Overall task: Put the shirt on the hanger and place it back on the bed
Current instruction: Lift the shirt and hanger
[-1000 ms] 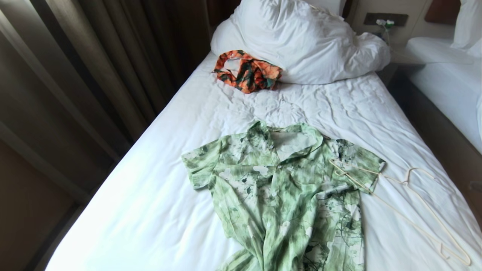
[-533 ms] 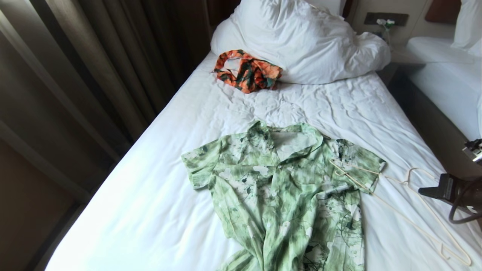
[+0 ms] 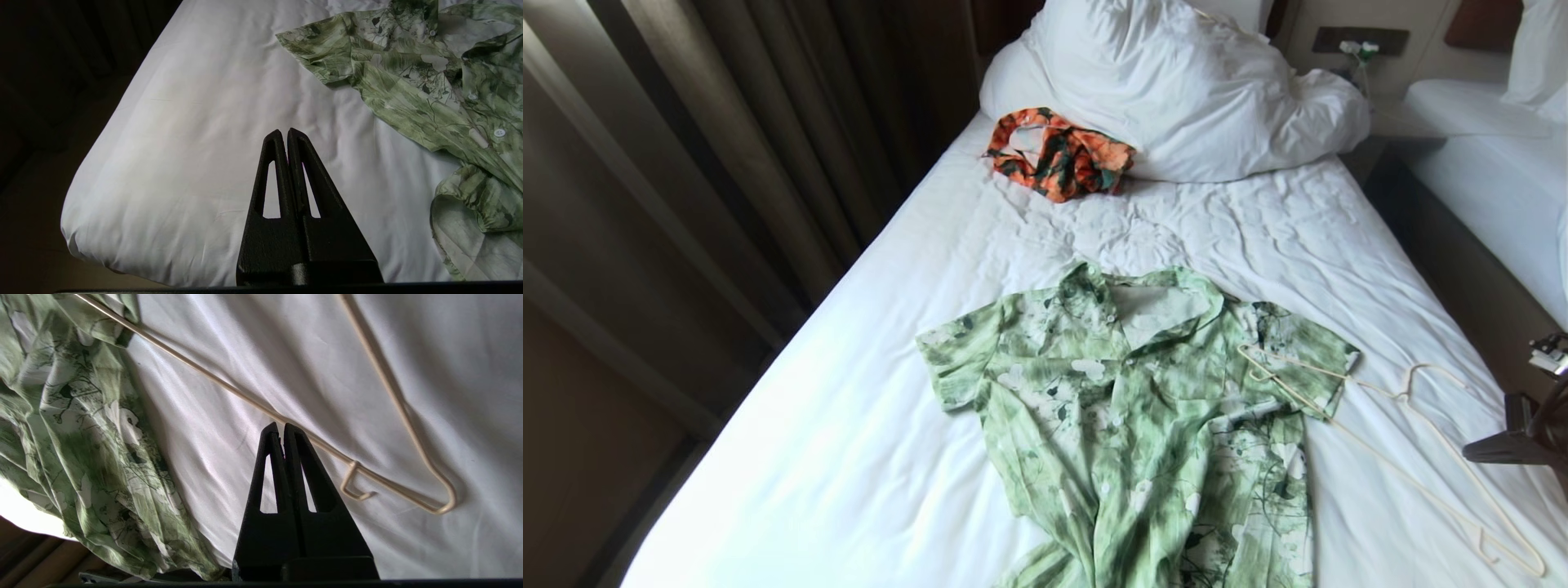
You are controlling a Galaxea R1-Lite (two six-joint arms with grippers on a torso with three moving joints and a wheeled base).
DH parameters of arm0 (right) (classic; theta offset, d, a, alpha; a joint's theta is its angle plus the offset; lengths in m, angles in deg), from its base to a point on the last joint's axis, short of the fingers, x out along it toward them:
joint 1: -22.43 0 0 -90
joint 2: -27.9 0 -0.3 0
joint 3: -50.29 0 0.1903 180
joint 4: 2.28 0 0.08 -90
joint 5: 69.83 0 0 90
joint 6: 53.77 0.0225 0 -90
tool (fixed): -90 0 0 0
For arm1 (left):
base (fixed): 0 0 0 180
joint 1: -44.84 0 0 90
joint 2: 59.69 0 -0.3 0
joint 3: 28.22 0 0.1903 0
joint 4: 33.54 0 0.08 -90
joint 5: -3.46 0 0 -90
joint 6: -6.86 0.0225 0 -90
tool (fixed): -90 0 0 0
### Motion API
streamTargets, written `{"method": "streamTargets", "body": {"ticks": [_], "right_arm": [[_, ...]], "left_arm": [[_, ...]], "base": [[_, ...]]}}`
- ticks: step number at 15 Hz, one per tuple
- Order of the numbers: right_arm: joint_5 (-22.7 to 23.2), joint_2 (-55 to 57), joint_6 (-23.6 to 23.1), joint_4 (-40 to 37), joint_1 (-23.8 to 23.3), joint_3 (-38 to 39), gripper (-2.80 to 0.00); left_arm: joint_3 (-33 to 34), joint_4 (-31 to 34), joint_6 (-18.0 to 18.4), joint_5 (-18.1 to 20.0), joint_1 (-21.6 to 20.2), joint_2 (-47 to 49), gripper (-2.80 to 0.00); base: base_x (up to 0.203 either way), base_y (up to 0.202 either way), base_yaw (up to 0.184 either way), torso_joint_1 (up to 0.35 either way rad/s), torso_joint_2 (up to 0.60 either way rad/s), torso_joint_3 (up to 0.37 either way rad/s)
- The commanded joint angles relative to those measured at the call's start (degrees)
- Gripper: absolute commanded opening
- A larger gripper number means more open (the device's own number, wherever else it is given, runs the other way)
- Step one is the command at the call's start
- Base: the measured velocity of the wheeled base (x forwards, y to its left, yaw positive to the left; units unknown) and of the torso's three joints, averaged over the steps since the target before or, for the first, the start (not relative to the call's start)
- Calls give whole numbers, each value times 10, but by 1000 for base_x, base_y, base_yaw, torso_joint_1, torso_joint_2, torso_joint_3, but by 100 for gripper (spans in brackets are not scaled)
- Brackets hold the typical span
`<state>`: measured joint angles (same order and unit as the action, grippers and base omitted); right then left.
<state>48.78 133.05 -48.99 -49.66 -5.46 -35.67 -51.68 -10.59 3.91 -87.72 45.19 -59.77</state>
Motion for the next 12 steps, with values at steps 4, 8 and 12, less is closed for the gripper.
{"method": "streamTargets", "body": {"ticks": [4, 8, 12], "right_arm": [[51, 117, -173, -161, -84, -104, -280], [191, 155, -261, -221, -122, -156, 0], [256, 201, -319, -221, -129, -186, 0]], "left_arm": [[0, 0, 0, 0, 0, 1, -280], [0, 0, 0, 0, 0, 1, -280], [0, 0, 0, 0, 0, 1, -280]], "base": [[0, 0, 0, 0, 0, 0], [0, 0, 0, 0, 0, 0], [0, 0, 0, 0, 0, 0]]}}
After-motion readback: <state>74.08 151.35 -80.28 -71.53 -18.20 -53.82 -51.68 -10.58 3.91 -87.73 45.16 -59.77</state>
